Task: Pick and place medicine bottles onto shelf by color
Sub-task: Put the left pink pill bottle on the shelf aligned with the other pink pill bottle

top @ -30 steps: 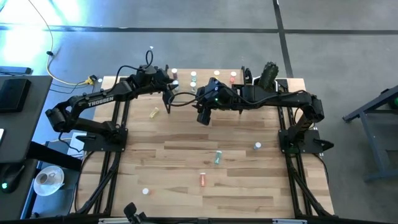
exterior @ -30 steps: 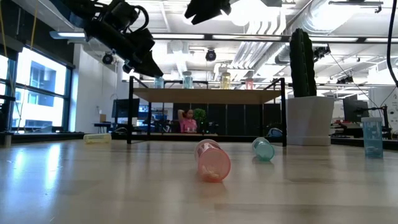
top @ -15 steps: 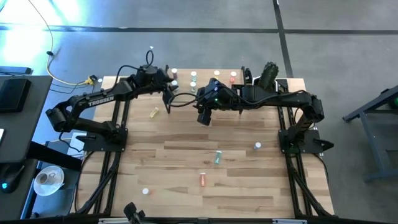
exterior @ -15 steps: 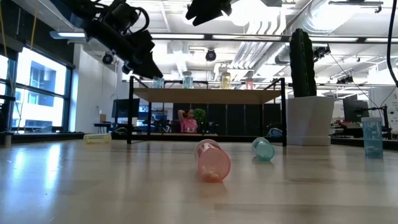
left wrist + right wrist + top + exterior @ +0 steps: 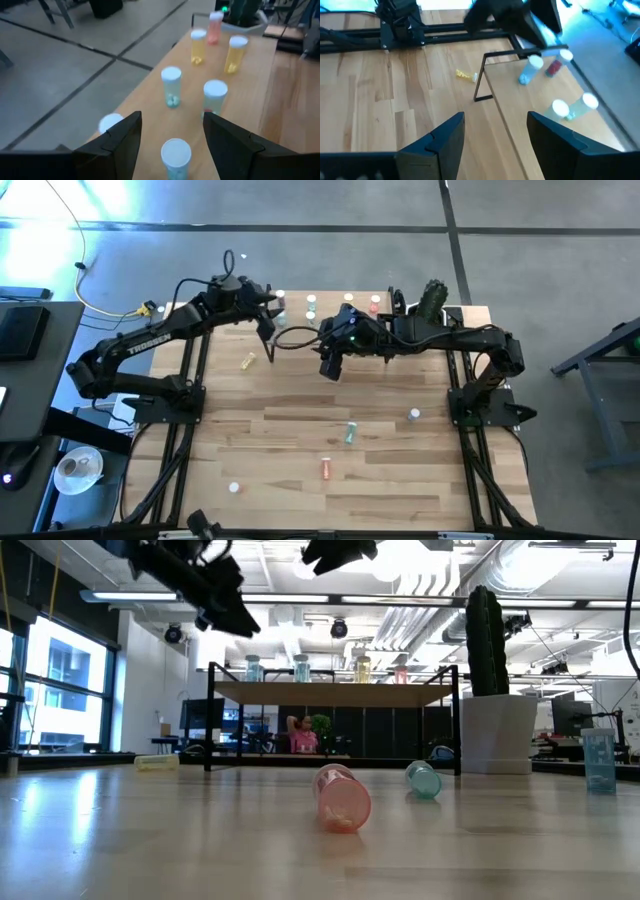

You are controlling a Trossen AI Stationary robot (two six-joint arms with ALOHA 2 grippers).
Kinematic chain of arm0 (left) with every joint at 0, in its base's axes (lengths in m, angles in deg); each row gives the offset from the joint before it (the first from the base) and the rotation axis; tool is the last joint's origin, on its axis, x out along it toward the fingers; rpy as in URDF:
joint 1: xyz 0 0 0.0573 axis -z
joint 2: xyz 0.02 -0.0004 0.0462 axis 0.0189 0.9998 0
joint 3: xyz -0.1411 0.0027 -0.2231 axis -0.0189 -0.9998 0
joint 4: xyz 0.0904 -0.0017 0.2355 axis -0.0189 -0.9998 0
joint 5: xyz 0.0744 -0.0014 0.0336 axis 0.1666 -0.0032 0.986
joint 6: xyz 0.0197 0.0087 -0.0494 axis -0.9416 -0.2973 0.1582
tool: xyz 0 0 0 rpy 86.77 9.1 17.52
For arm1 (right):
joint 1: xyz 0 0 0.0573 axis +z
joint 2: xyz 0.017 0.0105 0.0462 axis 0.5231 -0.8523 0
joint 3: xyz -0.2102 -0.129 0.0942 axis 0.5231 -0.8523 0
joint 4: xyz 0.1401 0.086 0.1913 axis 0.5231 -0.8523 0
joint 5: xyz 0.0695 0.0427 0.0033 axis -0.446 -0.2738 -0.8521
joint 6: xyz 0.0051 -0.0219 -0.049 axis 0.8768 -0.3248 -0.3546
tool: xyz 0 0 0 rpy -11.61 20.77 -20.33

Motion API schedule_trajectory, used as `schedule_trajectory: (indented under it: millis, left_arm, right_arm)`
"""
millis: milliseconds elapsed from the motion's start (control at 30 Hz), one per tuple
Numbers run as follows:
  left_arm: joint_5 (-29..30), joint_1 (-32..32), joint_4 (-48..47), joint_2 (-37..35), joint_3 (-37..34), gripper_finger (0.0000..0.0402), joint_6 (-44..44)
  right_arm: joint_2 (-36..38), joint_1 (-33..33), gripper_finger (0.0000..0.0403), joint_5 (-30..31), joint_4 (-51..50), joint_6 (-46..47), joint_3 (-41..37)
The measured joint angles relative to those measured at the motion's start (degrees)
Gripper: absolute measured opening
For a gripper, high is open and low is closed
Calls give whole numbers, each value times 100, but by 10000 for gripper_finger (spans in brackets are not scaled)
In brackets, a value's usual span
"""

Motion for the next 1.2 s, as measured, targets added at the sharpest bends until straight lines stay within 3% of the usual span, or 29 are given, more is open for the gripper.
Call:
schedule_trajectory:
  millis: [367, 733, 1200]
  left_arm:
    - [-16, 85, -713, -1103, -60, 200, 288]
    - [29, 808, -125, -1350, -858, 189, 524]
    - [10, 2409, -662, -1350, -870, 188, 1082]
  right_arm:
    - [-93, 242, 206, 0, -1229, 1177, -27]
    - [-107, 814, 206, 194, -1315, 2118, -878]
    - [-108, 1822, 206, 289, -751, 4288, -2139]
